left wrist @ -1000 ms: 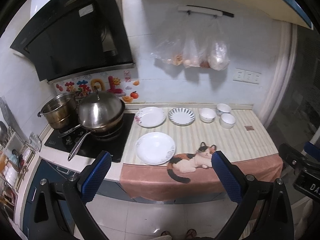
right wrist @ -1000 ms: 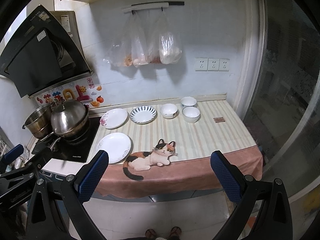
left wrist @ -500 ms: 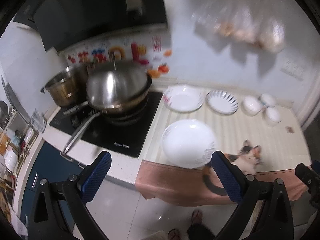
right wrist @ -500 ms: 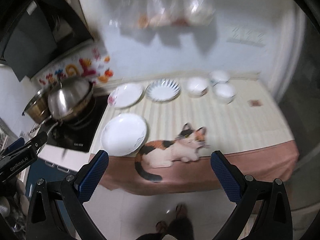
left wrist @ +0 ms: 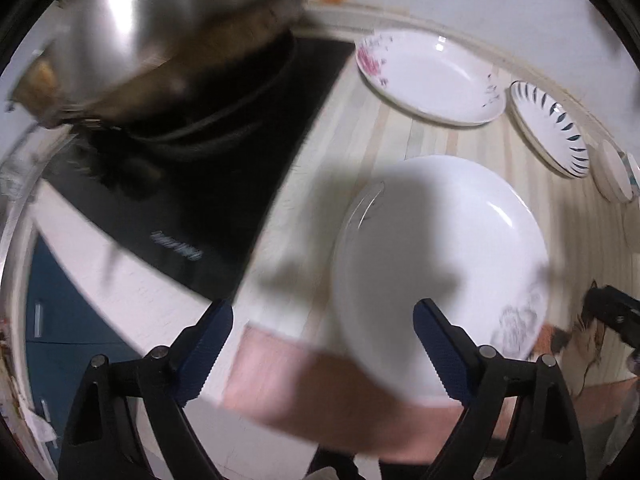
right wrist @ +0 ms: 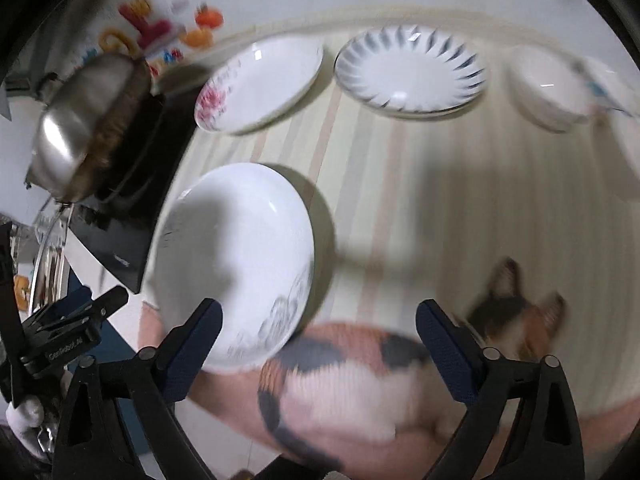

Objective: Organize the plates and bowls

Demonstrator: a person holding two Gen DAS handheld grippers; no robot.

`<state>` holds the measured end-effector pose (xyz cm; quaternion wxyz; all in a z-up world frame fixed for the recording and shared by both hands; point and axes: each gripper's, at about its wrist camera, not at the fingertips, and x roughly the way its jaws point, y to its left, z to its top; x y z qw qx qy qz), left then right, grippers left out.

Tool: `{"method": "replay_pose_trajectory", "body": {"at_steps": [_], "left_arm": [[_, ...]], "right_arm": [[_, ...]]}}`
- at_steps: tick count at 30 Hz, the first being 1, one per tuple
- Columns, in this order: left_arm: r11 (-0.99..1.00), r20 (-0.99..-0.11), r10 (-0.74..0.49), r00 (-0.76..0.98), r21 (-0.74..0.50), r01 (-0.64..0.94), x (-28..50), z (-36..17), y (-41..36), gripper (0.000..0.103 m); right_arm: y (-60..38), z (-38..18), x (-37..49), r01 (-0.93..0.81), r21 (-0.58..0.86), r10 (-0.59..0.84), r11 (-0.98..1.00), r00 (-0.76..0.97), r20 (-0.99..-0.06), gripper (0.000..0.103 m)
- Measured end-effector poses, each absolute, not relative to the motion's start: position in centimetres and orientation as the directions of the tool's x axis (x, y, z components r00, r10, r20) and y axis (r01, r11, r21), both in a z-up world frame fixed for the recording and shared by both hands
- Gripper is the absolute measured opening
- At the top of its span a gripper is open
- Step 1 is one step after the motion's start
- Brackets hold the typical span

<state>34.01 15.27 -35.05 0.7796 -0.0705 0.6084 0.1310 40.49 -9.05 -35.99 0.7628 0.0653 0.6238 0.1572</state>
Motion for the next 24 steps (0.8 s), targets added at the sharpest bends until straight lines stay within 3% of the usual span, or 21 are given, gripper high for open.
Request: {"method": "replay_pose_trajectory", "body": {"at_steps": [2,5,8,11,12,24], "left_arm": [[0.955,-0.978,0.09,0.188,0.031,-0.296,35.2,-36.5,15.6,0.088],[0.952,-0.991,0.034,0.129,-0.007,-0.305,36.7,-38.7,16.1,0.072],[0.951,-0.995,-0.015,0.095,-0.043,-0.305,37.2,-39.9,16.0,0.057],[0.948,-0.994,-0.049,0.095,-0.076,-0.309,37.2,-40.4,15.5,0.042],[0.948,-0.994,-0.04,0.1,-0.07,-0.311,37.2,-40.3,15.4,0.042],[0.963,-0.99,-0.048,0.133,-0.081,-0.256,37.0,-37.3,10.7,0.042]], "right_arm": [[-8.1,-38.4,42.7,-0.174,0.323,0.343,0.93,0.105,-0.933,0.089],[-6.7,-41.5,45.1,-0.204,0.345,0.357,0.916,0.023,-0.934,0.079],[-5.4,-43.5,46.4,-0.221,0.381,0.382,0.898,-0.039,-0.923,0.062],[-4.4,-44.2,46.9,-0.245,0.377,0.376,0.893,-0.053,-0.925,0.034],[-4.0,-44.2,46.9,-0.256,0.376,0.373,0.89,-0.063,-0.926,0.017],[-7.2,-42.6,46.5,-0.218,0.403,0.398,0.889,-0.066,-0.915,0.017]]}}
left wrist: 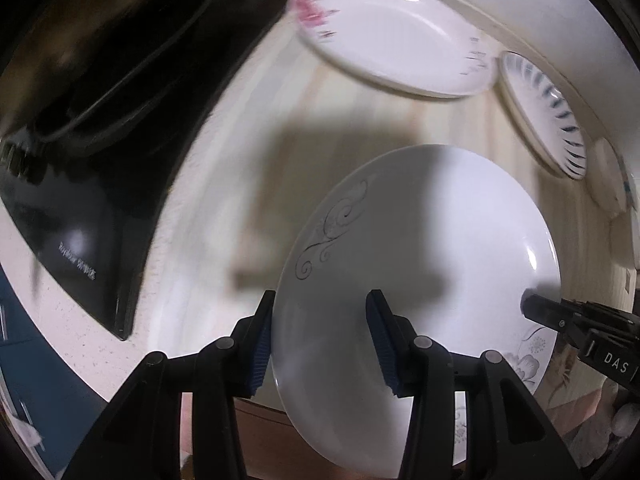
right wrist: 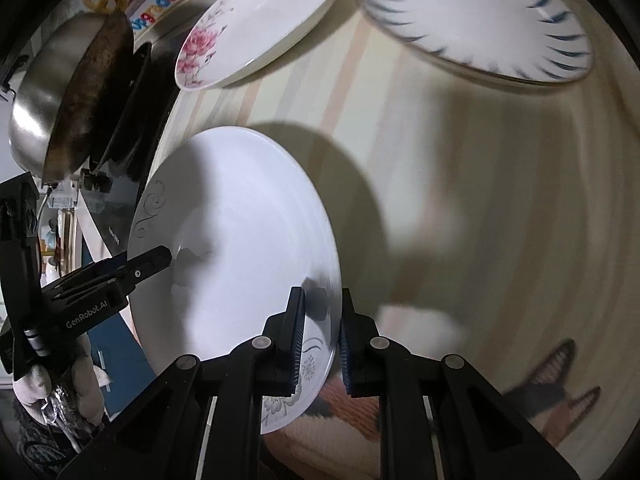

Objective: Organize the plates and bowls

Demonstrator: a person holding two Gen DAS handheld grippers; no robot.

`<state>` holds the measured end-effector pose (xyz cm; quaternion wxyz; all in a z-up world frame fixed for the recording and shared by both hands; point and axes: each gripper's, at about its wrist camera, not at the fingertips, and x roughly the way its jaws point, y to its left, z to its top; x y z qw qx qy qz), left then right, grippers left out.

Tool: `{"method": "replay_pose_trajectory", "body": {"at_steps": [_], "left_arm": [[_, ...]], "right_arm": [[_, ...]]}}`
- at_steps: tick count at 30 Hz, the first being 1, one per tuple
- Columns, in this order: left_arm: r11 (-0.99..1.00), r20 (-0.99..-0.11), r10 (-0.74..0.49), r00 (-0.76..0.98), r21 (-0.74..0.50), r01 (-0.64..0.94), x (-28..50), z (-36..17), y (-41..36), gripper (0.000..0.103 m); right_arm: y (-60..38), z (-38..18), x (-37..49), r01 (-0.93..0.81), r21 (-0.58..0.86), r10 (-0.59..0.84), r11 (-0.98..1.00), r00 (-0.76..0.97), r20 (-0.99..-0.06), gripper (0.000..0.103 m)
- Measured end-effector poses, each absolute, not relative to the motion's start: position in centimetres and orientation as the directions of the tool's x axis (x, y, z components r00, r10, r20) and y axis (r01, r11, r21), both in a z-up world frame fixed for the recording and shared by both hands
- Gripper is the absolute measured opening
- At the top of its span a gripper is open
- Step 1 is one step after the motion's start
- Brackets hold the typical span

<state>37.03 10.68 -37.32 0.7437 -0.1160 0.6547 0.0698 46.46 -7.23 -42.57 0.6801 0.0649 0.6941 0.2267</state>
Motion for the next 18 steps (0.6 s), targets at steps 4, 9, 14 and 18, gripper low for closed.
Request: {"method": "replay_pose_trajectory", "body": {"at_steps": [4,9,14,18], "left_arm": [[0.978,-0.986,-0.065,0.153,-0.093,-0.185,37.2,-35.7,7.1,0.042],[0.989,-0.983,-0.094,0.157,-0.111,-0.1,37.6,-35.6,3.4,0.042],[0.992,-0.983,-0.115,0.141,-0.121,-0.036,38.1,-36.1,0.2,0.042],[0.994,-0.986,-0.11,0.122,-0.111,0.001,38.9,-36.5,-1.6,0.042]], "right_arm": [[-11.0,-41.1,46.0,-0.181,0.401,0.399,0.898,-0.046,-0.916,0.017],[-16.4,-39.8,45.1,-0.122,0.399,0.401,0.909,-0.011,-0.916,0.017],[-21.6,-40.0,44.0,-0.047,0.39,0.391,0.92,0.008,-0.92,0.017],[-24.4,-40.7,43.4,0.0,0.387,0.387,0.922,0.009,-0.922,0.017]]}}
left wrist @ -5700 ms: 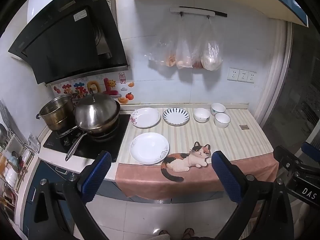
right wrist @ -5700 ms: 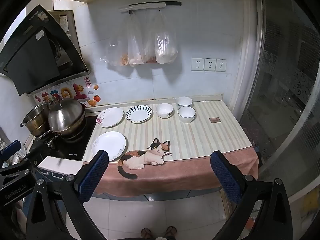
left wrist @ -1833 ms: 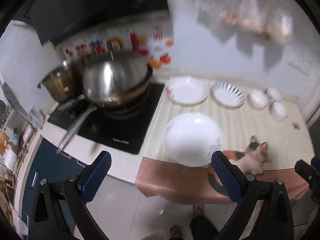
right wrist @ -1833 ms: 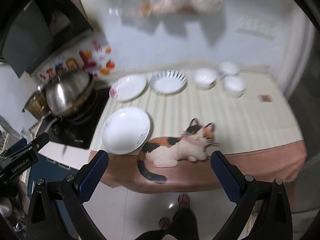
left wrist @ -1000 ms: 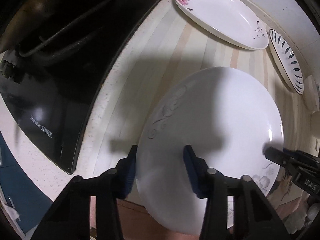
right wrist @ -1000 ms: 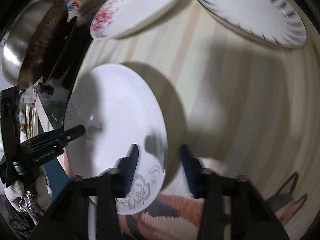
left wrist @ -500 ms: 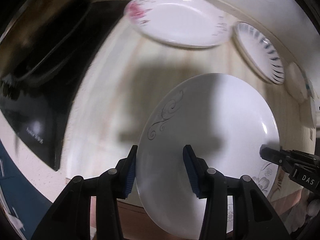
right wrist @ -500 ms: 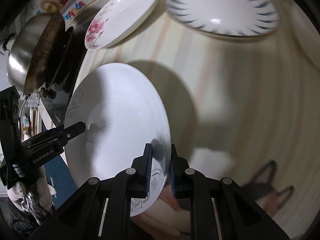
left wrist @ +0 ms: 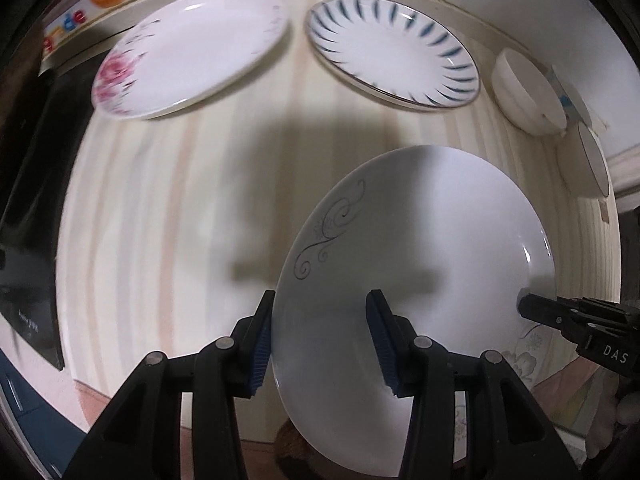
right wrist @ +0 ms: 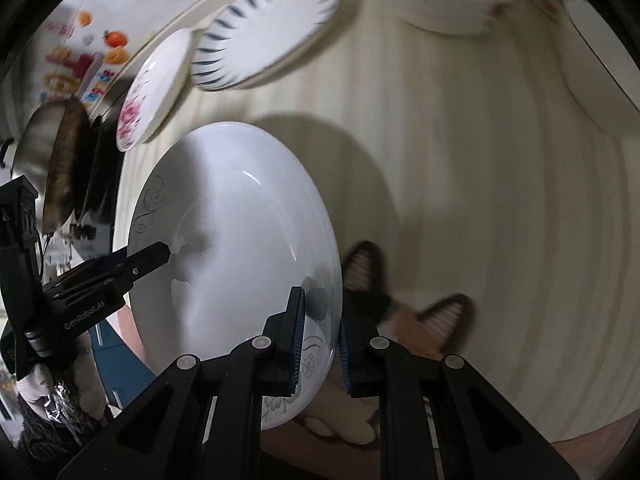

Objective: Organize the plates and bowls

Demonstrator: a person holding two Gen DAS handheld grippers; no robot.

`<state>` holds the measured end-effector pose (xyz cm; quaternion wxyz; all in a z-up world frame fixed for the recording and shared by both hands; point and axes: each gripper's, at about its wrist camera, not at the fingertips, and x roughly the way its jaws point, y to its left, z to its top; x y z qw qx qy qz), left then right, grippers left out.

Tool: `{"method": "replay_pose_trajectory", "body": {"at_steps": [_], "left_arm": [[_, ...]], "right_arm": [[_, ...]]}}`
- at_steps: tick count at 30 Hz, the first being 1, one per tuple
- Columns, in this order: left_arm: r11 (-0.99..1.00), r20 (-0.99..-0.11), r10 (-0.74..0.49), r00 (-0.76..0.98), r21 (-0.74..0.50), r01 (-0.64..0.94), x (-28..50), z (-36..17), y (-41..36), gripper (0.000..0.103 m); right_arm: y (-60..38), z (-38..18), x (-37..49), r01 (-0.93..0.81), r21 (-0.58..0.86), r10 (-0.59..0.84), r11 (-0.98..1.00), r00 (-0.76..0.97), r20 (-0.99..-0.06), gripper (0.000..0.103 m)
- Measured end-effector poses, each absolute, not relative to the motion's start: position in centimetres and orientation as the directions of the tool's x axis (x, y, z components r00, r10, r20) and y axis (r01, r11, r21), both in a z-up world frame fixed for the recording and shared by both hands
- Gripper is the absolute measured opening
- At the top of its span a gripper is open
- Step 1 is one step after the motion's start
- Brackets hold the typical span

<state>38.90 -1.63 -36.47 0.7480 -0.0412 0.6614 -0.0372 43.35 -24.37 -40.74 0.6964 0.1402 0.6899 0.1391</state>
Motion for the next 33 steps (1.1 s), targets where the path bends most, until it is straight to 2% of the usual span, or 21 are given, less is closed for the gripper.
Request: {"method": "replay_pose_trajectory", "body": {"at_steps": [9,19,22,24,26,28,30,33], "left_arm": [[0.996,-0.993,-0.084,0.089,-0.082,0.021,39.1,-38.1,-2.8,0.042],[0.998,-0.996,-0.051,0.078,-0.049,0.027,41.2,-40.2,-4.8,0.042],[1.0,-0.989,-0.021,0.146,-0.022,0.001,41.1,-37.8,-3.4,0.042],[0.998,-0.98,-0.008,0.197,-0.019,-0.055,41.4,-35.7,-1.3,0.043],[0.988,-0.968,0.005,0.251,-0.034,-0.151,42.5,-33.7,2.3,0.043],[0.967,-0.961,0.008,0.275,-0.062,-0.246,44.3,-32.8,5.8,0.045],[0.942,-0.961,0.021,0.277,-0.074,-0.327,45.8,-33.3,8.9,0.045],[0.896,-0.962,0.026,0.273,-0.099,-0.434,47.6,-35.0,12.0,0.045]], "right_arm": [[-27.4,-41.3,43.4,0.038,0.393,0.393,0.919,0.013,-0.919,0.017],[-26.1,-42.7,44.2,0.025,0.379,0.38,0.925,-0.052,-0.924,0.019],[-26.5,-41.5,44.9,0.013,0.355,0.355,0.935,-0.084,-0.931,0.019],[-26.6,-38.9,46.0,-0.022,0.339,0.339,0.94,-0.034,-0.94,0.02],[-25.9,-35.7,47.9,-0.076,0.35,0.353,0.934,0.023,-0.935,0.026],[-23.3,-32.7,50.7,-0.169,0.372,0.389,0.913,0.085,-0.917,0.046],[-19.6,-31.1,54.2,-0.266,0.4,0.445,0.877,0.132,-0.886,0.051],[-13.7,-31.9,60.2,-0.356,0.386,0.464,0.851,0.165,-0.871,0.051]]}}
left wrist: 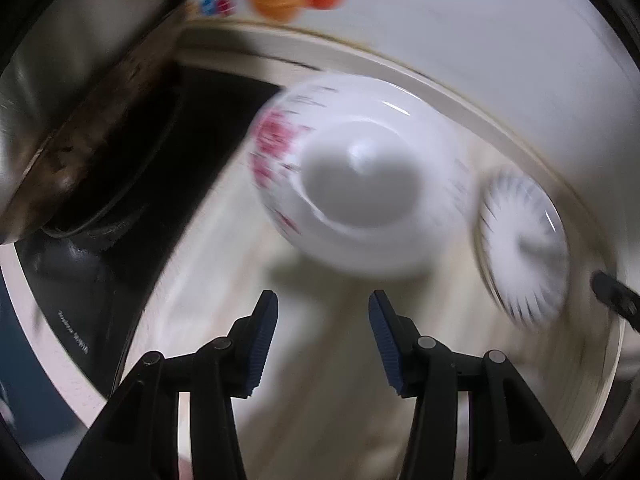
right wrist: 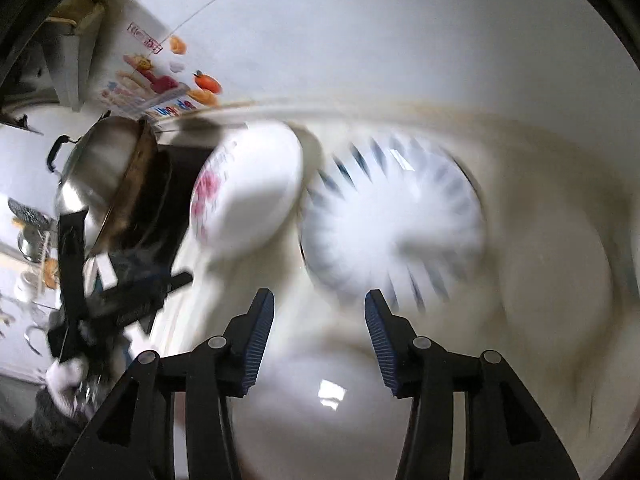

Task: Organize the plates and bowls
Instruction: 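Open both grippers and grasp the pink-flower plate rim, then carry the pink-flower plate with both grippers onto the white swirl plate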

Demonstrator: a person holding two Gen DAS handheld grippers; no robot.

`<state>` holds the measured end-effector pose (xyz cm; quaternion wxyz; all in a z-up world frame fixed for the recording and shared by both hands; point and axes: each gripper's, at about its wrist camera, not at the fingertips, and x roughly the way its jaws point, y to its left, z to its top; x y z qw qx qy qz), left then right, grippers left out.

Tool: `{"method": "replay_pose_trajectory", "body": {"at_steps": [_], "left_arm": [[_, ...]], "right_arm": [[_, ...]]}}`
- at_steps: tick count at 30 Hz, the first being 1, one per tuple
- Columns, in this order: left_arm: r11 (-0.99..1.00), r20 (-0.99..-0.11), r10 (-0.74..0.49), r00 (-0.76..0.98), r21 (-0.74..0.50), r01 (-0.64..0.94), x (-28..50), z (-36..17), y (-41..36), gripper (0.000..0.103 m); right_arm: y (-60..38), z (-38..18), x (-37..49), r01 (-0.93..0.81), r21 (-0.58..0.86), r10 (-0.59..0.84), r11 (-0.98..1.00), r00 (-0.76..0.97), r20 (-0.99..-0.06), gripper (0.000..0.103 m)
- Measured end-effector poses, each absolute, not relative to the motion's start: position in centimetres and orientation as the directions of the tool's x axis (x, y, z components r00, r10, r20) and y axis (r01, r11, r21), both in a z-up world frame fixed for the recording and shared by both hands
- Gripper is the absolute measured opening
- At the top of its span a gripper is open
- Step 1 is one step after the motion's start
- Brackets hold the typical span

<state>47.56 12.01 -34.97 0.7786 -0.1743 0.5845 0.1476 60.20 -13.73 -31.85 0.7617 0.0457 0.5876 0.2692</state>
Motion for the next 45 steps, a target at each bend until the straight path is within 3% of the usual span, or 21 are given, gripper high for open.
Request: {"method": "replay_pose_trajectory", "body": {"at_steps": [5,14,17,23,36,45], "left_arm": [[0.835,-0.965,0.034,0.259,-0.115,-0.539,50.1,-37.8,16.3,0.045],[0.835,-0.975,0.02,0.219,-0.104,-0.54,52.1,-40.3,17.7,0.045],[0.837,-0.97,0.034,0.242,-0.105,-0.537,52.4,-40.2,17.7,0.032],[0.841,-0.967,0.062,0.246,-0.082,-0.534,51.6,-40.1,17.4,0.031],[0.896,-0.939,0.019,0.343,-0.136,-0.423,48.3,-34.0,14.3,0.031],[0.953,-0.918,-0.067,0.391,-0.175,-0.247,45.5,-28.1,8.1,0.031]], "right_arm": [[-4.8,-36.0,68.7,-0.438,0.352,0.443,0.827,0.122,-0.888,0.048],[1.8,-40.9,73.9,-0.511,0.259,0.342,0.82,0.074,-0.937,0.028],[2.4,-42.2,74.2,-0.52,0.231,0.314,0.822,0.075,-0.946,0.022],[1.5,-42.3,74.3,-0.517,0.274,0.359,0.811,0.069,-0.931,0.019],[-3.6,-37.5,70.1,-0.464,0.295,0.392,0.835,0.127,-0.911,0.014],[-12.1,-30.4,60.1,-0.345,0.306,0.397,0.887,0.232,-0.888,0.014]]}}
